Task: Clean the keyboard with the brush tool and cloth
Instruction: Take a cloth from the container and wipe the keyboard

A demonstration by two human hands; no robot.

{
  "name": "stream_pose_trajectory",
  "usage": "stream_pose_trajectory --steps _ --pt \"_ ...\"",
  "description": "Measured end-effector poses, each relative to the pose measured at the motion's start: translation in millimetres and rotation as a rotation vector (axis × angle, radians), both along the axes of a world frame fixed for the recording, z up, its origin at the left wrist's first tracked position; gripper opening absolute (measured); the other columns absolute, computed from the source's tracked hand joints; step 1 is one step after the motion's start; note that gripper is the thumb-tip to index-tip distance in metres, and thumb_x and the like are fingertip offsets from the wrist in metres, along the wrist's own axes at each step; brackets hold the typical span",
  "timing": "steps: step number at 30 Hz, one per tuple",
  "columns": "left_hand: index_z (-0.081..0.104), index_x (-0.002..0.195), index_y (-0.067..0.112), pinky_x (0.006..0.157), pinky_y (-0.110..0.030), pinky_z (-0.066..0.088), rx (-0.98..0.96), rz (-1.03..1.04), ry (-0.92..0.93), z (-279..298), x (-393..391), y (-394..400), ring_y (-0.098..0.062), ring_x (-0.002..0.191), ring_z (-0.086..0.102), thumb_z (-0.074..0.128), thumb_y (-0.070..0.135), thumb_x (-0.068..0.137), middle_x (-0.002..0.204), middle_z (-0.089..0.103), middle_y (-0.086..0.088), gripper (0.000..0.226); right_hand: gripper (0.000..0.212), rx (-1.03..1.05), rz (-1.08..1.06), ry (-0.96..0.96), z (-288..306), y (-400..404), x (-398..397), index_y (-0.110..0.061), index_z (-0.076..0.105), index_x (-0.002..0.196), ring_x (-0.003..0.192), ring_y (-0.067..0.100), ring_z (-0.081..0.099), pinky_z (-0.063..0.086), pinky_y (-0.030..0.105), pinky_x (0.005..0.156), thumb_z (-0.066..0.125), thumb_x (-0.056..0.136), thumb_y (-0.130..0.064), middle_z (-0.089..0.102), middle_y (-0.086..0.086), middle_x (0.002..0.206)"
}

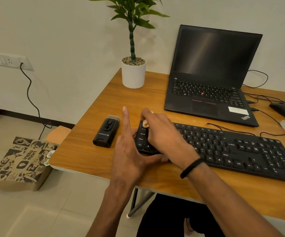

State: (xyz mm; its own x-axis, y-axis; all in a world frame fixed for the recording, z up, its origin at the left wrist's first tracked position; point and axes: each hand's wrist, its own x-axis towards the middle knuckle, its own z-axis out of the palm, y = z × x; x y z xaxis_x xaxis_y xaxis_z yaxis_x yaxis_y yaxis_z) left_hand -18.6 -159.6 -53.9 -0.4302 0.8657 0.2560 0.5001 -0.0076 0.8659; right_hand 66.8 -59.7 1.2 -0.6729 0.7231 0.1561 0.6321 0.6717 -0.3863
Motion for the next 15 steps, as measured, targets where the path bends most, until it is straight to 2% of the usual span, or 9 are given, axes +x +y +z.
stream_pose_trajectory --steps 2,5,7,10,11,13,15 --pt "-0.02 0.16 0.038 0.094 0.005 0.028 -0.007 -0.011 0.01 0.5 -0.1 -0.1 0.02 0.11 0.044 0.093 0.06 0.043 0.106 0.046 0.043 0.164 0.044 -0.041 0.018 0.046 -4.6 -5.9 7.6 -0.026 0.047 0.121 0.088 0.025 0.061 0.059 0.041 0.062 0.053 0.091 0.007 0.063 0.002 0.105" --pt "-0.023 0.158 0.043 0.105 -0.019 0.038 -0.027 -0.02 0.06 0.1 0.5 -1.5 -0.001 0.124 0.051 0.096 0.057 0.047 0.127 0.057 0.029 0.163 0.038 -0.113 0.072 0.116 -4.1 -16.7 25.6 -0.026 0.051 0.123 0.083 0.012 0.057 0.051 0.02 0.044 0.051 0.097 0.003 0.061 -0.001 0.111" --pt "-0.024 0.157 0.044 0.104 -0.028 0.042 -0.031 -0.009 0.084 -2.3 -0.2 -2.1 -0.012 0.126 0.054 0.098 0.048 0.053 0.133 0.062 0.016 0.161 0.036 -0.134 0.135 0.146 -1.8 -22.7 34.7 -0.026 0.055 0.121 0.086 0.005 0.053 0.048 0.01 0.057 0.053 0.098 0.001 0.064 -0.006 0.113" --pt "-0.027 0.155 0.048 0.1 -0.038 0.049 -0.054 0.006 0.09 -2.1 -0.3 -2.6 -0.02 0.113 0.059 0.099 0.038 0.057 0.119 0.065 0.008 0.16 0.035 -0.208 0.24 0.149 -1.8 -28.8 45.5 -0.034 0.058 0.115 0.1 -0.002 0.058 0.042 0.013 0.075 0.058 0.097 -0.004 0.066 -0.019 0.114" --pt "-0.027 0.154 0.05 0.102 -0.042 0.05 -0.058 0.012 0.079 -0.3 0.2 -3.1 -0.022 0.115 0.058 0.1 0.039 0.056 0.123 0.066 0.003 0.16 0.035 -0.252 0.263 0.148 0.3 -28.5 49.7 -0.034 0.06 0.114 0.102 -0.004 0.059 0.041 0.013 0.078 0.058 0.097 -0.004 0.066 -0.021 0.114" --pt "-0.025 0.154 0.052 0.107 -0.036 0.043 -0.063 0.019 0.06 2.7 1.0 -4.6 -0.022 0.13 0.053 0.1 0.045 0.051 0.14 0.061 -0.005 0.162 0.035 -0.409 0.28 0.146 10.5 -25.5 59.2 -0.032 0.065 0.115 0.101 -0.005 0.061 0.046 0.013 0.079 0.059 0.097 -0.003 0.067 -0.021 0.117" --pt "-0.023 0.154 0.054 0.105 -0.032 0.039 -0.067 0.012 0.034 6.4 2.9 -6.5 -0.018 0.137 0.048 0.1 0.051 0.044 0.148 0.056 -0.004 0.165 0.032 -0.608 0.284 0.163 24.7 -20.7 72.1 -0.03 0.068 0.117 0.098 0.0 0.066 0.055 0.024 0.078 0.062 0.098 -0.004 0.069 -0.015 0.119"
